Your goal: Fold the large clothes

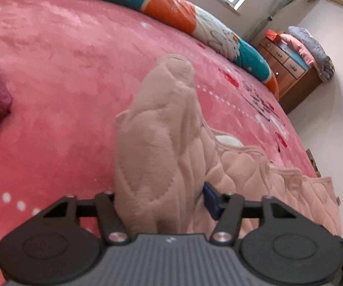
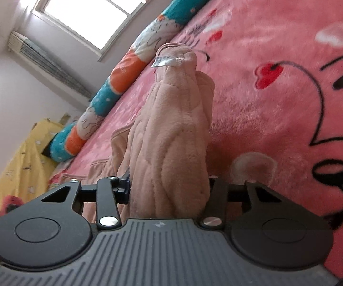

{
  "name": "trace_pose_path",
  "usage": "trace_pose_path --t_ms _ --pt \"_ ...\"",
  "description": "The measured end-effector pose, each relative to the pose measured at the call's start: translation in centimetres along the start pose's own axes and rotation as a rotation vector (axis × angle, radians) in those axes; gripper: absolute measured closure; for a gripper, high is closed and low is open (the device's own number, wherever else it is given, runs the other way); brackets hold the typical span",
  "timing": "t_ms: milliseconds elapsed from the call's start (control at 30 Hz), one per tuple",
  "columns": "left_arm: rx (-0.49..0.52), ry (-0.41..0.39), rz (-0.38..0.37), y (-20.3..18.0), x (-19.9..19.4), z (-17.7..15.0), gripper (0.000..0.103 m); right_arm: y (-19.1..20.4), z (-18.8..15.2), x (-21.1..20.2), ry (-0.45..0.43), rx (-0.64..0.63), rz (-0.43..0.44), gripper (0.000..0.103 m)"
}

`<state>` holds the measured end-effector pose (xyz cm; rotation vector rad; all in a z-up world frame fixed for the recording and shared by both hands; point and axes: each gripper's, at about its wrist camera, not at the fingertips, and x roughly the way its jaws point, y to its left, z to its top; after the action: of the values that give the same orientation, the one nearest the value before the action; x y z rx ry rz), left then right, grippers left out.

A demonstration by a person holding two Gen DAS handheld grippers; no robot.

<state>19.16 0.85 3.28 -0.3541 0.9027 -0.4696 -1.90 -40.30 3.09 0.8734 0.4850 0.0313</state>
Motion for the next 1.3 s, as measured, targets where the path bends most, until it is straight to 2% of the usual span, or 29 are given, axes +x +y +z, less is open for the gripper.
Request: trace_pose_path --t_ms 100,300,467,667,800,1033,1167,1300 --pt "-0.004 -0.023 -0.010 -1.0 -1.0 0.2 0.057 1.8 -1.1 -1.8 -0.054 -0.027 -0.043 0.049" --pt "0.046 -0.030 -0.052 -4.7 -2.4 -0.3 0.060 3.8 -3.5 -7.0 -0.172 -0.089 -0.125 0.052" --pt "0.105 -0.019 -0.131 -9.5 -2.9 -1.0 0.060 3.6 -3.6 -11.7 -0.295 -0.087 -0.180 0.052" --pt "0.197 -0.012 -0.238 -17.1 -2.1 -1.9 0.060 1.4 -3.0 -18.6 -0.428 -0.045 -0.233 0.052" --pt "0.254 0.009 -0.316 -22.9 0.3 -3.2 0.060 -0.9 -2.5 -22.6 -0.539 0.000 -0.296 0.052" --pt "0.340 0.054 -0.353 -30.4 6.2 -6.4 0.060 -6.6 -1.1 -26.7 -0.622 0.059 -0.429 0.052" --pt "0.353 0.079 -0.346 -32.8 9.7 -8.2 0.060 -9.8 -0.4 -27.1 -0.626 0.093 -0.482 0.052" --pt "0.355 0.083 -0.275 -33.1 13.0 -9.5 0.059 -12.7 -0.1 -26.0 -0.576 0.123 -0.527 0.051"
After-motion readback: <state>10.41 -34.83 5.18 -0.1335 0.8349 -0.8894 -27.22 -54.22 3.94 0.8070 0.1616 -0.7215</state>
